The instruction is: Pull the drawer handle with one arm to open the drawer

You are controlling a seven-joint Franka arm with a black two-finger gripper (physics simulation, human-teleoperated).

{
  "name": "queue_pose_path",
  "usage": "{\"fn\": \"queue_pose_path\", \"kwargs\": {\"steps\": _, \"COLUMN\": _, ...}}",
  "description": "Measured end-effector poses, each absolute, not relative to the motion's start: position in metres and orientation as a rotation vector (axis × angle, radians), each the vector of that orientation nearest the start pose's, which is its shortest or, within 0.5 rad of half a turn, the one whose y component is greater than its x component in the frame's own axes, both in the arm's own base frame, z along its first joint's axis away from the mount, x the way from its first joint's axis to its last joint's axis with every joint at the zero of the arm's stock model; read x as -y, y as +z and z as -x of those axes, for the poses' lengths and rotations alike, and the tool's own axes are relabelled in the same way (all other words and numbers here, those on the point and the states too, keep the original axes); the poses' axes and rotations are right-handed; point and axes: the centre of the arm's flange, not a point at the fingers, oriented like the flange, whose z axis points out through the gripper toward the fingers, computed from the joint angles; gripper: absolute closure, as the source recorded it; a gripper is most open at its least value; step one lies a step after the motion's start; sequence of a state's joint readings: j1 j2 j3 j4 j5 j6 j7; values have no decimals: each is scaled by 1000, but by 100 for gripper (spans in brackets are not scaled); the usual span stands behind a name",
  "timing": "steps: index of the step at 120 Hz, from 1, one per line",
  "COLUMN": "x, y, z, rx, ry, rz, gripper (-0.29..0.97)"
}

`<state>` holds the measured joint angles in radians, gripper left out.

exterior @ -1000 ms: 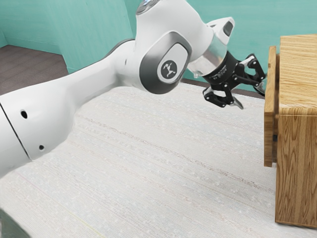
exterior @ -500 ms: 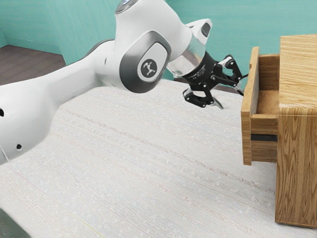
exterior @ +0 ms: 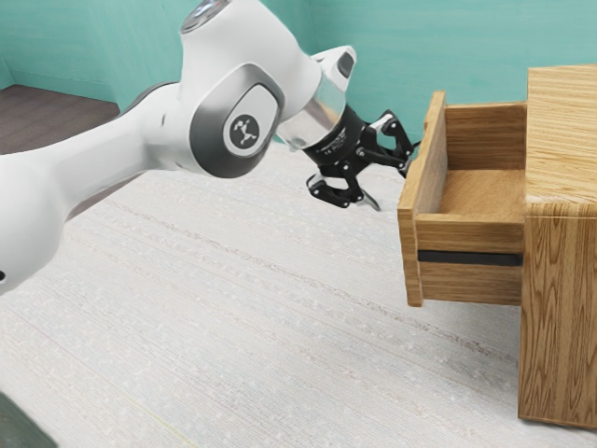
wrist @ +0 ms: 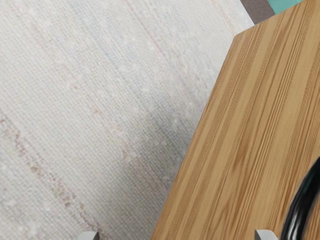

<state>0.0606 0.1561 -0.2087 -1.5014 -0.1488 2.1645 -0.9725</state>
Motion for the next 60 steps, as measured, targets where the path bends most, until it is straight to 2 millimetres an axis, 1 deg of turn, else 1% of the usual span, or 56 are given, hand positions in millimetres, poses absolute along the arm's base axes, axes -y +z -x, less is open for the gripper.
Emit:
{"fn": "queue_pose_path", "kwargs": {"steps": 38, "x": 64, "y": 632, "z": -630, "rx": 1581, "ry": -597, "rz": 3120, "gripper": 42}}
{"fn": "queue_pose_path", "kwargs": {"steps": 60, "x": 43, "y": 634, "z": -625, "rx": 1640, "ry": -601, "rz": 3084, "gripper": 42}}
